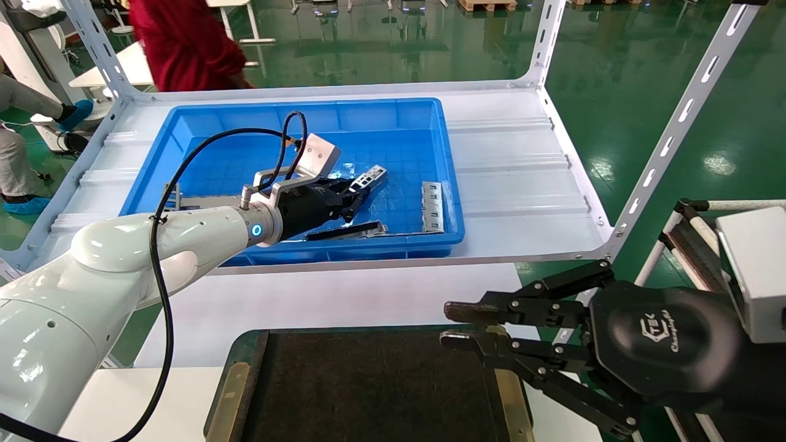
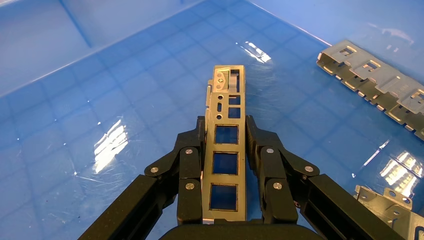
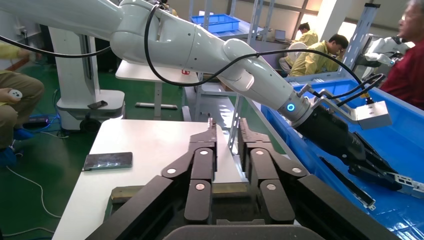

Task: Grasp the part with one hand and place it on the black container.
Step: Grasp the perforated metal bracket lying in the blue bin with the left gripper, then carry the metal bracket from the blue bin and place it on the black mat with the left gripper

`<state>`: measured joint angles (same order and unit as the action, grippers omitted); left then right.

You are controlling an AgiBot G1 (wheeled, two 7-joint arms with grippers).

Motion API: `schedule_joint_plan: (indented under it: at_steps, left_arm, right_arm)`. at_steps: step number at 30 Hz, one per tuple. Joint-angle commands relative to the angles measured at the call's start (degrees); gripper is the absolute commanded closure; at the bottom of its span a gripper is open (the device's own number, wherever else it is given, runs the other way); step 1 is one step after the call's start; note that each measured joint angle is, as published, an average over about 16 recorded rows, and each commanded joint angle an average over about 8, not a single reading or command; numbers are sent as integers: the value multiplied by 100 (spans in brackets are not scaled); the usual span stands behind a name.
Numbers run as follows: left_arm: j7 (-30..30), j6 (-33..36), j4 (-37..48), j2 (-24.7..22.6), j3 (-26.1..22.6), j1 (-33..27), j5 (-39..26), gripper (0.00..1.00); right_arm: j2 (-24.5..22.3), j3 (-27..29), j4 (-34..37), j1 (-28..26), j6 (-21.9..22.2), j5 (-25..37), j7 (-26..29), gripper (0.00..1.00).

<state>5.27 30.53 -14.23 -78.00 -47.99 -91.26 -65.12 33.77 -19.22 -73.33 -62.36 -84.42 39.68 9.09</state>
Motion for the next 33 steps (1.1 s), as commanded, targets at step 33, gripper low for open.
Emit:
schedule_joint_plan:
  at_steps: [33]
  left_arm:
    - [-699, 3603, -1027, 1603, 727, -112, 1699, 100]
  right_arm:
    - [-2, -5, 0, -1, 2, -3, -2, 100]
